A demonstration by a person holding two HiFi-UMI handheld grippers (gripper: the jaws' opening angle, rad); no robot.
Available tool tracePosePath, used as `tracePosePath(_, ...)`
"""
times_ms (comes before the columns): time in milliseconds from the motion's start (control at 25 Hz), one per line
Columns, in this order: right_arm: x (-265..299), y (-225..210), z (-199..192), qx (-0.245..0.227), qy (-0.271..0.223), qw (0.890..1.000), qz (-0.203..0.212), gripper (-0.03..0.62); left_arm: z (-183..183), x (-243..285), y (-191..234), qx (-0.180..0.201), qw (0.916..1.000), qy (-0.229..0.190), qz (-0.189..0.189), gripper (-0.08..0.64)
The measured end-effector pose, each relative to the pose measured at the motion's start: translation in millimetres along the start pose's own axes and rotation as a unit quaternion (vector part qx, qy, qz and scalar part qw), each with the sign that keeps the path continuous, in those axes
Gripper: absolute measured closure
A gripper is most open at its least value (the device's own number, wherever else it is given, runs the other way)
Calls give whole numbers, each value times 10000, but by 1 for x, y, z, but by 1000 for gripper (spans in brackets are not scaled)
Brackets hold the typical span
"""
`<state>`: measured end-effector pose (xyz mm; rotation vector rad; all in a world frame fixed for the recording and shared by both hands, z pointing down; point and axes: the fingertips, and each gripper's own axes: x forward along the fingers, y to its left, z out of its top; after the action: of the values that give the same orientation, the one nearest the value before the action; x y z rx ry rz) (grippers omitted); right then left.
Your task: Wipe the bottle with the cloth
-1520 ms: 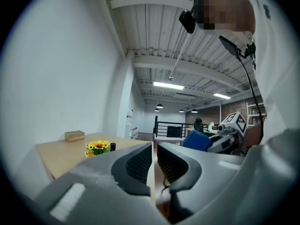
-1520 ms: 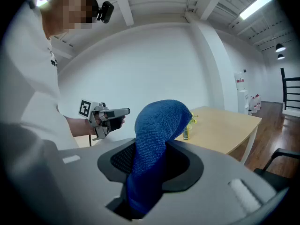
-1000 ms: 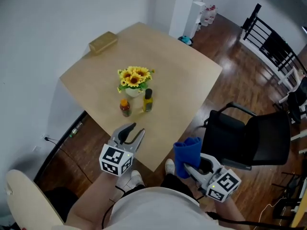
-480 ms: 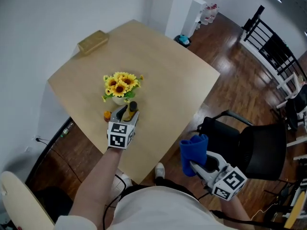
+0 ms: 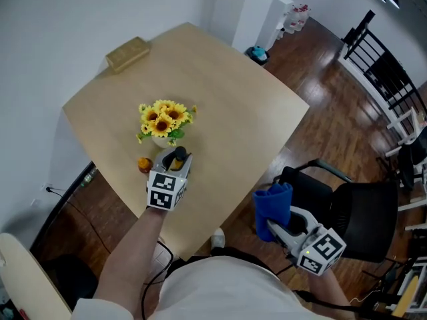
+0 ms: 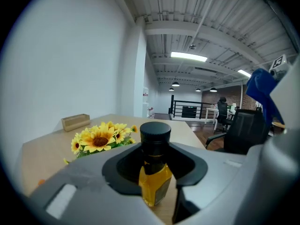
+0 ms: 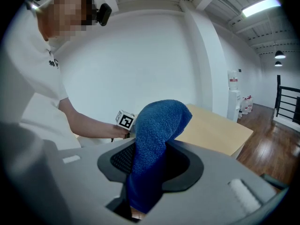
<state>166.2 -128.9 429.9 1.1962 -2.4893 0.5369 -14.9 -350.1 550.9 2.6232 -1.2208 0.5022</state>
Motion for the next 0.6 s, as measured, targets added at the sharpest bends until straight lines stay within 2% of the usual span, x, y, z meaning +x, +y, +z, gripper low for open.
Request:
tracePosePath(160, 29, 8, 27, -181, -123, 9994, 272, 439, 23, -30, -21, 202, 9993, -118, -294, 408)
tracePosePath(280, 59, 28, 55, -497, -205, 9967, 614, 439, 31, -51, -38, 499, 9973, -47, -545, 408)
tracePosePath(440, 102, 74, 89, -1241, -219, 9844, 1229, 439, 29, -76, -60, 791, 9936, 150, -786, 408)
tracePosePath(600, 135, 112, 95, -1735, 55, 9713, 1628, 439, 27, -99, -78, 1166, 9887, 227, -915, 408)
